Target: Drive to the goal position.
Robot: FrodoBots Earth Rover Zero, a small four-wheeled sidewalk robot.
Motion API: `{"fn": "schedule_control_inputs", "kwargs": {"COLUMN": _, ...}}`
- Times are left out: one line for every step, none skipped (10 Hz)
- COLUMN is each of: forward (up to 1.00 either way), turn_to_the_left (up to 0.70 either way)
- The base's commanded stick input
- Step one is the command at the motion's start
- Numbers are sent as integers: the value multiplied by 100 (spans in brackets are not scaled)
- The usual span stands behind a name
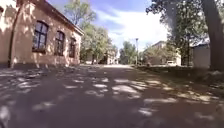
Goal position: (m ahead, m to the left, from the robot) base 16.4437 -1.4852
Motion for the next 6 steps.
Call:
{"fn": "schedule_control_inputs", "kwargs": {"forward": 70, "turn_to_the_left": 6}}
{"fn": "schedule_control_inputs", "kwargs": {"forward": 70, "turn_to_the_left": 6}}
{"fn": "schedule_control_inputs", "kwargs": {"forward": 70, "turn_to_the_left": 6}}
{"fn": "schedule_control_inputs", "kwargs": {"forward": 70, "turn_to_the_left": 6}}
{"fn": "schedule_control_inputs", "kwargs": {"forward": 70, "turn_to_the_left": 6}}
{"fn": "schedule_control_inputs", "kwargs": {"forward": 70, "turn_to_the_left": 6}}
